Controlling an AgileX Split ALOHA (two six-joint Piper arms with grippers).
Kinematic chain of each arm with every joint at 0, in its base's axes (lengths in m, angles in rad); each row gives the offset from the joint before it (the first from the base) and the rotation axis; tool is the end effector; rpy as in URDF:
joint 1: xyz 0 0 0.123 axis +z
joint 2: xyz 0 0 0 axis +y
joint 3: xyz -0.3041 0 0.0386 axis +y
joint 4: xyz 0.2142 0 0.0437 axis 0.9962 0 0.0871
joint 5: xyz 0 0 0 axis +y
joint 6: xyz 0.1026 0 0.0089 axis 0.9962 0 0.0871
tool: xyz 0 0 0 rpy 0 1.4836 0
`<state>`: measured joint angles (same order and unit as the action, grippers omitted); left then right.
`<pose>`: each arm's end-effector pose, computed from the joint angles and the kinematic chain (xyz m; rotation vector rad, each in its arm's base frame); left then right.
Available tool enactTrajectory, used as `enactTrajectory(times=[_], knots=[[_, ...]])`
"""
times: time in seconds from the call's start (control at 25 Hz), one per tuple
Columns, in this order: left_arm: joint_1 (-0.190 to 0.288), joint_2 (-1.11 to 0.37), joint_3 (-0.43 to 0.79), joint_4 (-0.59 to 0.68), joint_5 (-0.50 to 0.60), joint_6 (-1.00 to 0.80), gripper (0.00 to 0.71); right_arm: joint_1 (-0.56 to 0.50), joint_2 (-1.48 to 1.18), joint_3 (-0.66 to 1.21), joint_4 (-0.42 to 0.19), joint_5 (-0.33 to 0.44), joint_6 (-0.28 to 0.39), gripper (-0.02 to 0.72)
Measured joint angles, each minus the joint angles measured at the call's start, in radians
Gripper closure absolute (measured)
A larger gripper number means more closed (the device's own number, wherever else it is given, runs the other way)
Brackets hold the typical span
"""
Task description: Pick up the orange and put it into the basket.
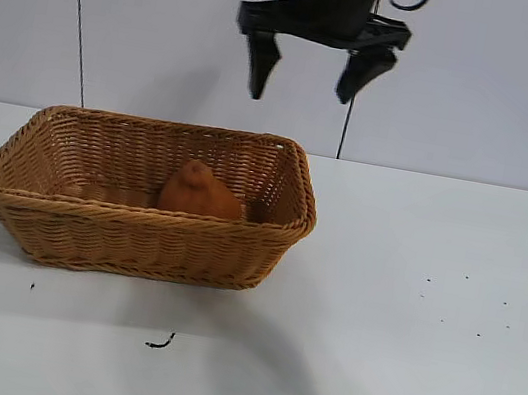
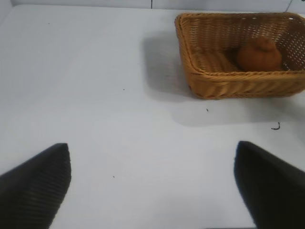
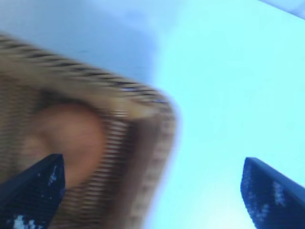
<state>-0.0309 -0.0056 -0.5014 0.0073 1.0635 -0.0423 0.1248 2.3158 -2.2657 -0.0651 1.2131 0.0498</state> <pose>-0.0464 0.0021 0.2555 -0.0120 2.0402 -0.0371 0.4872 0.0548 0.2584 -0.1173 2.7400 -0.0417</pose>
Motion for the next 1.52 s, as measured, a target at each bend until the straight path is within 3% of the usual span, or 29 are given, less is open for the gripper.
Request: enactTrajectory(times=[0.32,0.52,0.68,0.96,1.2,1.52], knots=[[0.000,0.000,0.000,0.000,0.000,0.000,0.044,-0.160,0.000,0.000,0.023,0.002,-0.011,0.010],[0.000,0.000,0.000,0.000,0.000,0.000,0.044,-0.164,-0.003,0.000,0.065,0.003,-0.026,0.010],[0.000,0.000,0.000,0.000,0.000,0.000,0.044,-0.141,-0.053,0.065,0.065,0.002,-0.029,0.010],[0.000,0.000,0.000,0.000,0.000,0.000,0.044,-0.139,-0.322,0.459,0.065,0.000,-0.039,0.010],[0.000,0.000,0.000,0.000,0.000,0.000,0.044,-0.139,-0.724,0.926,0.075,0.002,-0.070,0.010],[0.000,0.000,0.000,0.000,0.000,0.000,0.044,-0.139,-1.269,1.353,0.081,0.000,-0.112,0.010]])
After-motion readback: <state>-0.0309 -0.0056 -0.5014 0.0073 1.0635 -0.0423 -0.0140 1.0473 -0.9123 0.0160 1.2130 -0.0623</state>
